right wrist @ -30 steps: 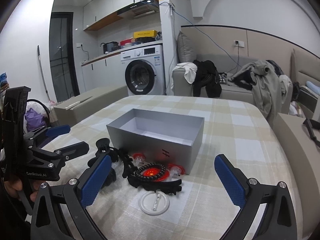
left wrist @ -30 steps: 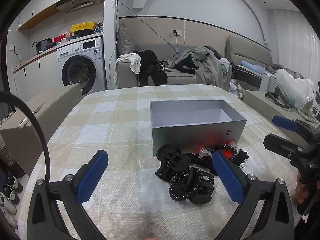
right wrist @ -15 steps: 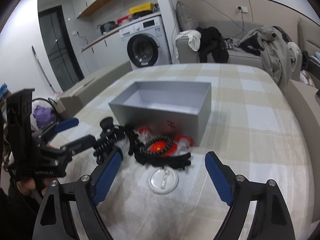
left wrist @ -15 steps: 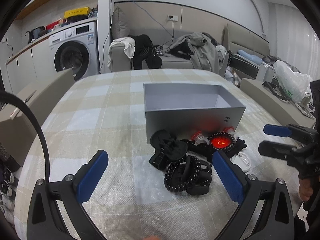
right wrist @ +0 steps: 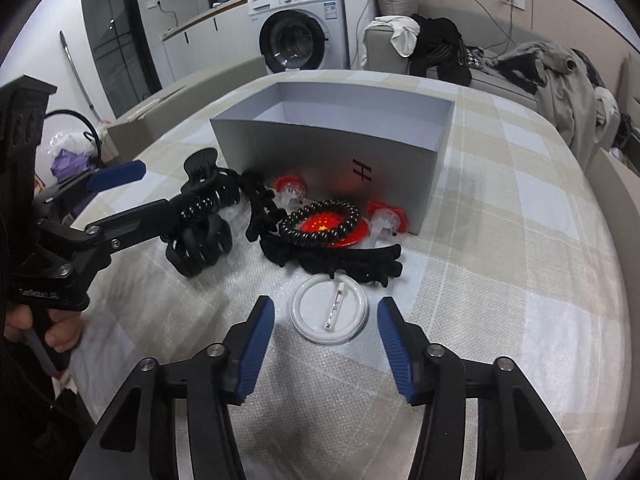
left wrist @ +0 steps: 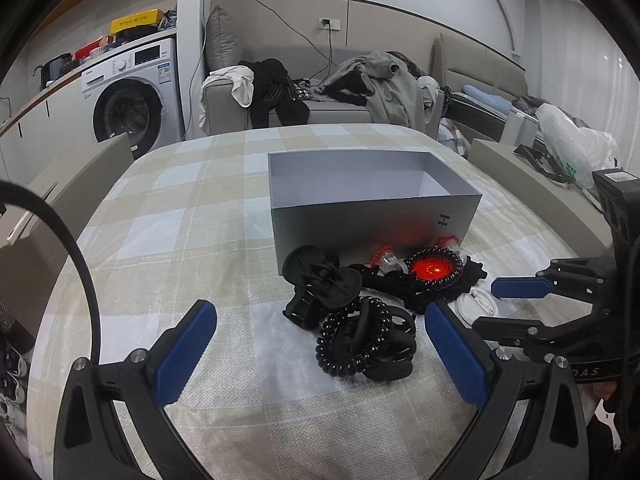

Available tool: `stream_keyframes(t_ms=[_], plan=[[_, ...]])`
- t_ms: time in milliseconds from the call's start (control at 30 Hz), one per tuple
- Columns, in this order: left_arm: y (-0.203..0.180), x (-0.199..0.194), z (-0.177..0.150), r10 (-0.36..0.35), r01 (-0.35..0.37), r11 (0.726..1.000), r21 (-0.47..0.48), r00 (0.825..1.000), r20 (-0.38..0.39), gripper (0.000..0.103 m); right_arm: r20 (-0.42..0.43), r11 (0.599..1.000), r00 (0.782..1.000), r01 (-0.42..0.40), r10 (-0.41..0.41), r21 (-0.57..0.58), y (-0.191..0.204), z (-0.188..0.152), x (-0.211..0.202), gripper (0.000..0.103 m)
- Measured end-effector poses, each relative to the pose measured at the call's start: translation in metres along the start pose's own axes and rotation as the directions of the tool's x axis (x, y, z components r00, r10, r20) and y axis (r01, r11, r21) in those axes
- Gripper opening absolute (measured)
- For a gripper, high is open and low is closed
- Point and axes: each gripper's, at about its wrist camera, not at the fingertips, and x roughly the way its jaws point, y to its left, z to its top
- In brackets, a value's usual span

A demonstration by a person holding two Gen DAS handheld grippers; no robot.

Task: Organize jewelry
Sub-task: 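Grasp the white round lid with the right tool while the left tool grasps a black claw clip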

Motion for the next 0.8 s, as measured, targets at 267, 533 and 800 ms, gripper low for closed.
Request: stream_keyframes(t_ms=[267, 533, 800], plan=[[0.008, 0.004, 0.002, 0.006, -0.006, 1.000, -0.030, 1.000, -0.016, 0.101, -0.005, 0.997, 0.998, 0.059, -0.059, -0.052, 0.008, -0.001, 0.002, 0.041], [0.004, 0.003, 0.002, 0.006, -0.006, 1.000, -0.012, 1.000, -0.016, 0.101, 0.065, 1.000, 0.998, -0.015, 0.016, -0.026, 0.006, -0.008, -0.017, 0.041], [0.000, 0.009, 0.000, -0.059, 0.059, 0.998, -0.004, 0.996, -0.063, 0.101, 0.205, 0.997, 0.976, -0.081, 0.075, 0.020, 0.000, -0.005, -0.043, 0.041]])
